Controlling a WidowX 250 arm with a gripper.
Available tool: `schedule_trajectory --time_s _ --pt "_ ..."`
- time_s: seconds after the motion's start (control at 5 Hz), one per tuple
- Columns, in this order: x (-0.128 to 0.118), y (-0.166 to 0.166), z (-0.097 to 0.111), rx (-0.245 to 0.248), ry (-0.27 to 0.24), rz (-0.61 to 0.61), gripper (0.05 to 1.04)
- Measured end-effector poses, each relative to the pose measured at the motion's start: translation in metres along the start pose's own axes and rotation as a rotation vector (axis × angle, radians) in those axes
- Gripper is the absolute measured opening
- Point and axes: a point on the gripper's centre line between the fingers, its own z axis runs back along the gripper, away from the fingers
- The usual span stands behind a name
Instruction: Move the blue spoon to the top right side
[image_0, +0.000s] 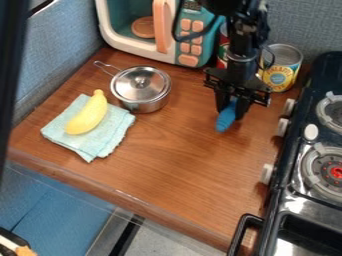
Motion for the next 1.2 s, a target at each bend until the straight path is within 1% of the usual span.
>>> schedule_trajectory --time_s 0.2,0.4,0.6,0.8,1.0,1.2 --pt "0.010 0.000 -0.010 0.009 0.016 0.023 0.403" --pt "0.017 0.001 -0.012 0.017 0.027 0.049 0.403" --pt "0.014 0.007 -0.013 0.011 0.039 0.066 0.488" --pt "0.012 0.007 -0.012 0.014 0.043 0.090 0.783" --pt "0.013 0.006 0.006 0.007 0.003 0.095 0.997" --pt "0.011 0.006 0.049 -0.005 -0.090 0.071 1.002"
